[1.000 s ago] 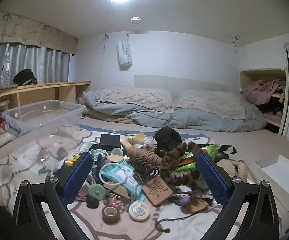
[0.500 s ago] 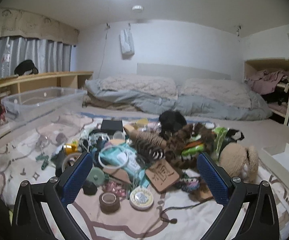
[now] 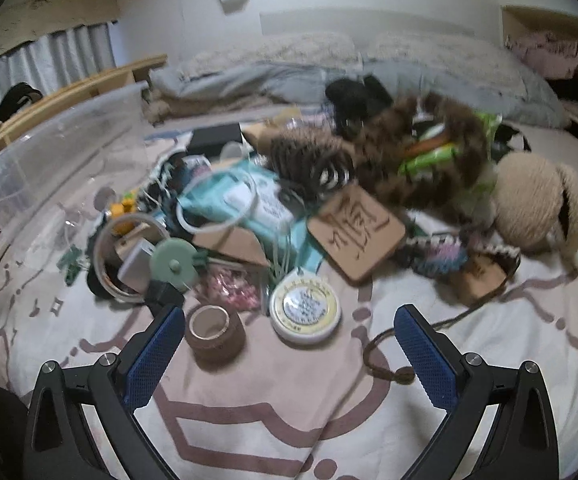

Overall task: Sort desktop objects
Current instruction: 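Move both open grippers back from the box toward the pile of items, then reach the left gripper to the brown roll while the right approaches the tape measure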

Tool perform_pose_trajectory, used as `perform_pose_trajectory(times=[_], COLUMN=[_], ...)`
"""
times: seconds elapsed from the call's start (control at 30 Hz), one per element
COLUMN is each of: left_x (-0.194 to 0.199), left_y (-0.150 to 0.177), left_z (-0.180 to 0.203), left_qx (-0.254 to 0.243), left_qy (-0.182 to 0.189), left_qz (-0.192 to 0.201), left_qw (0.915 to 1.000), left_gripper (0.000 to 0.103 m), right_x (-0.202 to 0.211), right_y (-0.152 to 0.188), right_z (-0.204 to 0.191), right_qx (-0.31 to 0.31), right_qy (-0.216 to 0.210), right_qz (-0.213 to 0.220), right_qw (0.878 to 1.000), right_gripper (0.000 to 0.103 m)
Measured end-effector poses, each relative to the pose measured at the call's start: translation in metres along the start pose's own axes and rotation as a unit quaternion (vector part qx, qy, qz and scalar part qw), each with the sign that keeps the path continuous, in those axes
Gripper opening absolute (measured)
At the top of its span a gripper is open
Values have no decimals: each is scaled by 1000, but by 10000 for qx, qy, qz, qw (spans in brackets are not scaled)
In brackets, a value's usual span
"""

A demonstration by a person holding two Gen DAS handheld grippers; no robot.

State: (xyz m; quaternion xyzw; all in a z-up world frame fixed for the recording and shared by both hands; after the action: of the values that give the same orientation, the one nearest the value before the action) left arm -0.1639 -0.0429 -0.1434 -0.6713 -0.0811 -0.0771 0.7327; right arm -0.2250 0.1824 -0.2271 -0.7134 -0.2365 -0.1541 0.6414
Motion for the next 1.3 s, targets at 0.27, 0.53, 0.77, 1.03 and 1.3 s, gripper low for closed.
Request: perform_pose_trajectory(times=[0.27, 0.53, 0.77, 1.03, 1.3], left_x=[-3, -5, -12, -40, -73], left_y=[12, 19, 25, 41, 61], left_z=[15, 19, 34, 70, 85], left_qx=[-100, -36, 91, 329, 337], left_qy=[198, 300, 639, 1521, 1519], left_qz=[-150, -278, -532, -1412, -2212], left_qw=[9996, 9992, 9965, 9777, 9627], left_gripper=[103, 103, 103, 103, 103], right_x=[-19, -22, -22, -15, -9], right_y=[17, 20, 31, 40, 48], right_z=[-1, -1, 0, 0, 0], right_qx=[136, 223, 9, -203, -281], right_qy=[93, 137, 16, -64, -98], right_qz=[-489, -558, -800, -946, -1044], right_qw=[9987, 9981, 9968, 9953, 9941], right_gripper=[103, 103, 103, 103, 103])
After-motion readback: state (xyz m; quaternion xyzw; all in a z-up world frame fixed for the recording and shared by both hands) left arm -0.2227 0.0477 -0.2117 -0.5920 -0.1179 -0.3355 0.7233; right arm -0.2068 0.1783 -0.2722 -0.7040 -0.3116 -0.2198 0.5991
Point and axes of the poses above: each gripper's, at about its wrist camera, not at the fingertips, and x roughly against the way its jaws point, z to its right, y to its underside, the point moved 10 cm from there along -x, roughly the way its jaws point, and after that the axes turned 13 degrees about z, right-handed, at the moved point
